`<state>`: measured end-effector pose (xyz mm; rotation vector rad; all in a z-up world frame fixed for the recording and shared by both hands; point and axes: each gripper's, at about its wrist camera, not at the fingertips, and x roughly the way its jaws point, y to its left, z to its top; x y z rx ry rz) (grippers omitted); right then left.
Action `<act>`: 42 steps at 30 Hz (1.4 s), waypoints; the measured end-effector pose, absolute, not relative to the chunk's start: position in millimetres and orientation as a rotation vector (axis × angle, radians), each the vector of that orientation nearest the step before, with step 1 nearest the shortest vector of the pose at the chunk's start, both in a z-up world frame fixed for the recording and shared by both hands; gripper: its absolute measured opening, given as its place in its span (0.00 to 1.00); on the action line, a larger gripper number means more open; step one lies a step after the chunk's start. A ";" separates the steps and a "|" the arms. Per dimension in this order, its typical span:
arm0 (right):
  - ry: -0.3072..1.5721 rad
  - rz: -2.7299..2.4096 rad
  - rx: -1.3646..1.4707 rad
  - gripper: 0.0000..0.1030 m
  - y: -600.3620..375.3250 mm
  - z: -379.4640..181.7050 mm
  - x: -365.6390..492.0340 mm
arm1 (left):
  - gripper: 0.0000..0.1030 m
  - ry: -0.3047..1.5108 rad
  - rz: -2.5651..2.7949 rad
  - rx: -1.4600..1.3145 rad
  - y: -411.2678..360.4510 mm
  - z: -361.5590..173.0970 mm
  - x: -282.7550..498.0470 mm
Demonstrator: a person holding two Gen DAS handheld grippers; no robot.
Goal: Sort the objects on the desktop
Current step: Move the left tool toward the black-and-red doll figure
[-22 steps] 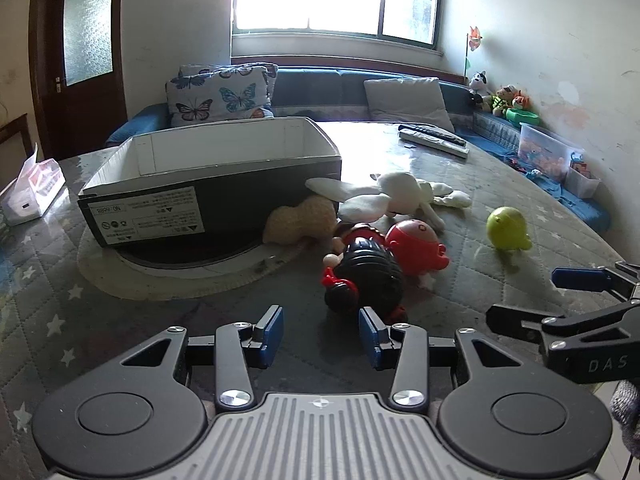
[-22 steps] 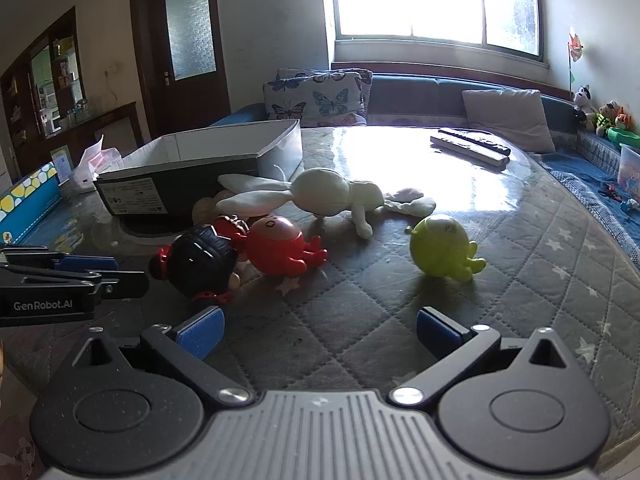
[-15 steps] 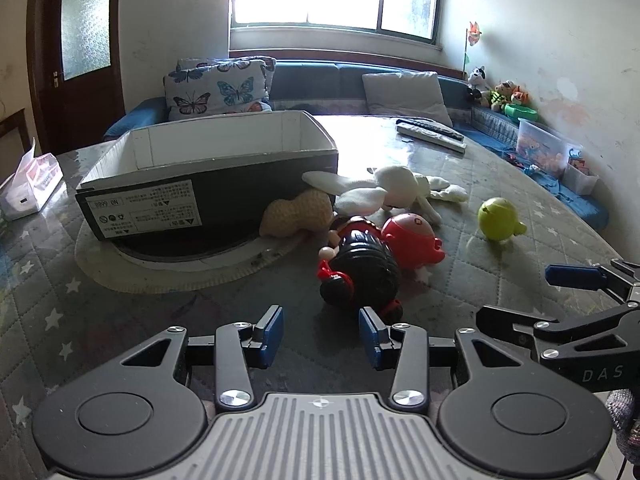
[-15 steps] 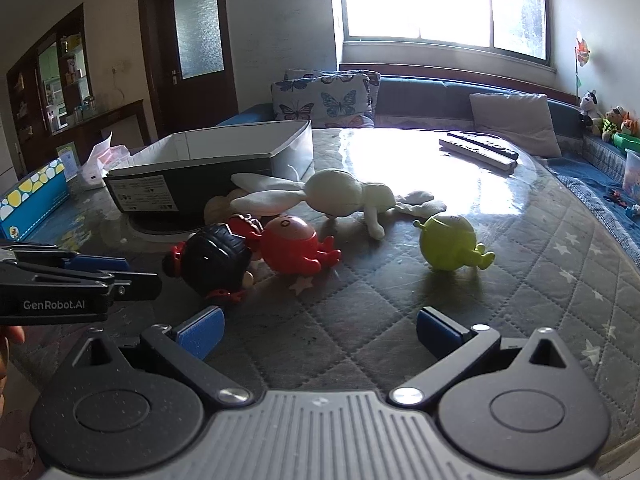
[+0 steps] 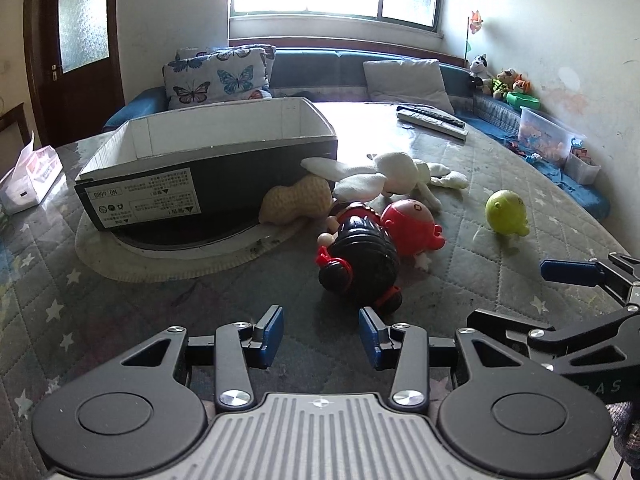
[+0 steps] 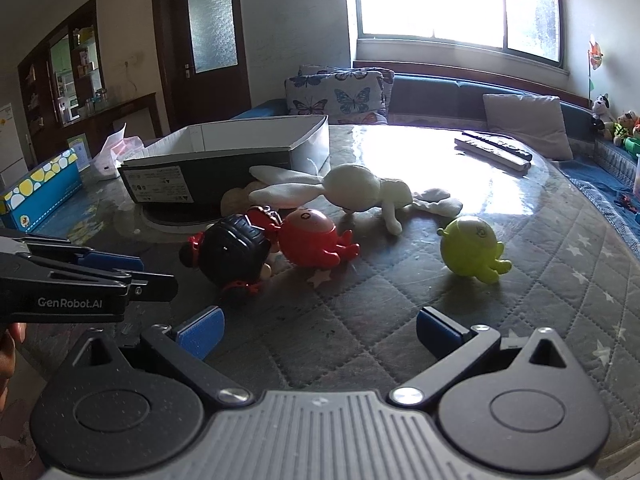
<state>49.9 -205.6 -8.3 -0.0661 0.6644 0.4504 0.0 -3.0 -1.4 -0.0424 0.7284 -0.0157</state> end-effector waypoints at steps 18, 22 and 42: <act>0.674 0.483 -0.091 1.00 -189.1 -18.2 46.4 | 0.43 0.753 0.016 -0.061 7.2 -4.6 8.3; 0.674 0.490 -0.099 1.00 -186.0 -18.4 44.6 | 0.43 0.764 0.015 -0.066 8.6 -6.2 11.5; 0.682 0.567 -0.125 1.00 -175.8 -17.9 52.2 | 0.43 0.788 0.016 -0.085 16.0 -6.2 26.6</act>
